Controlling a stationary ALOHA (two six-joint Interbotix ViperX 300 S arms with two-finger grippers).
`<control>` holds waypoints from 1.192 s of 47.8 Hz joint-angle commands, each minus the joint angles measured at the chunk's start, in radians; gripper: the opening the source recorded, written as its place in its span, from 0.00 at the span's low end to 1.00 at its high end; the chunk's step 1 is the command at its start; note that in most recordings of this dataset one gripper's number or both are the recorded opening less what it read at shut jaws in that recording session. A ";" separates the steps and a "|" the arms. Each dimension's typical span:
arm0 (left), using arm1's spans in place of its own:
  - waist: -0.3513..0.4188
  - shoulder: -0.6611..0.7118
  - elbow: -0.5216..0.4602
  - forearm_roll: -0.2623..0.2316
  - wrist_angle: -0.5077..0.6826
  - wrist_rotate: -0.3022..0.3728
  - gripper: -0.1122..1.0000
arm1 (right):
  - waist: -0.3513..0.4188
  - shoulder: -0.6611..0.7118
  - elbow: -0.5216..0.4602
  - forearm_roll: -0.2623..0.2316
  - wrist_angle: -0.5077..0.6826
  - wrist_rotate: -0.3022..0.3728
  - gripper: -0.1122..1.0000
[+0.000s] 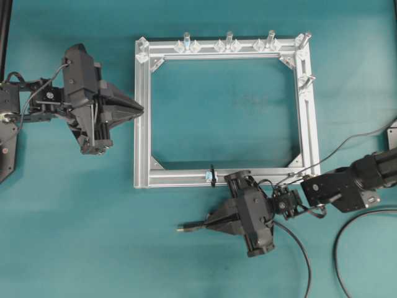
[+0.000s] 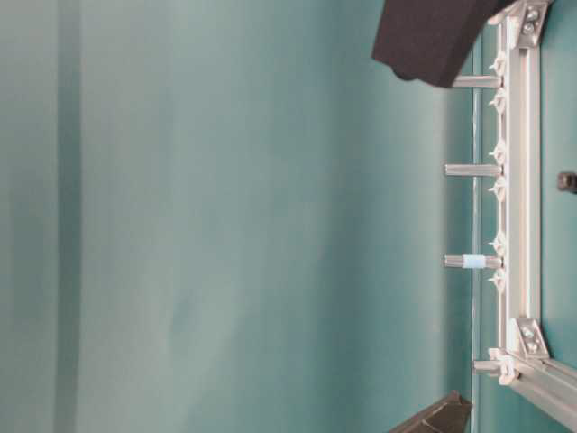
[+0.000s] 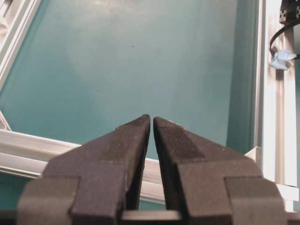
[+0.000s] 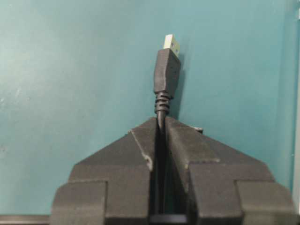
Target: Insert the wire through the string loop located in the center.
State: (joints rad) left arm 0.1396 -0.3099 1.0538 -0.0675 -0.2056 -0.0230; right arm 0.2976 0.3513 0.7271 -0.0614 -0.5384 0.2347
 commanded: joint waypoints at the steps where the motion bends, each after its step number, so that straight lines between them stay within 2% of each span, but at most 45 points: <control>1: -0.003 -0.012 -0.018 0.002 -0.006 -0.008 0.26 | 0.025 -0.044 -0.002 -0.002 0.008 0.000 0.16; 29: -0.008 -0.012 -0.021 0.002 -0.006 -0.008 0.26 | 0.035 -0.216 -0.005 -0.002 0.186 -0.002 0.16; 57: -0.031 -0.012 -0.023 0.002 -0.006 -0.008 0.26 | 0.035 -0.236 0.011 0.000 0.196 0.000 0.16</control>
State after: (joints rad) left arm 0.1150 -0.3099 1.0538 -0.0675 -0.2056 -0.0230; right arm 0.3298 0.1519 0.7409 -0.0614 -0.3375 0.2362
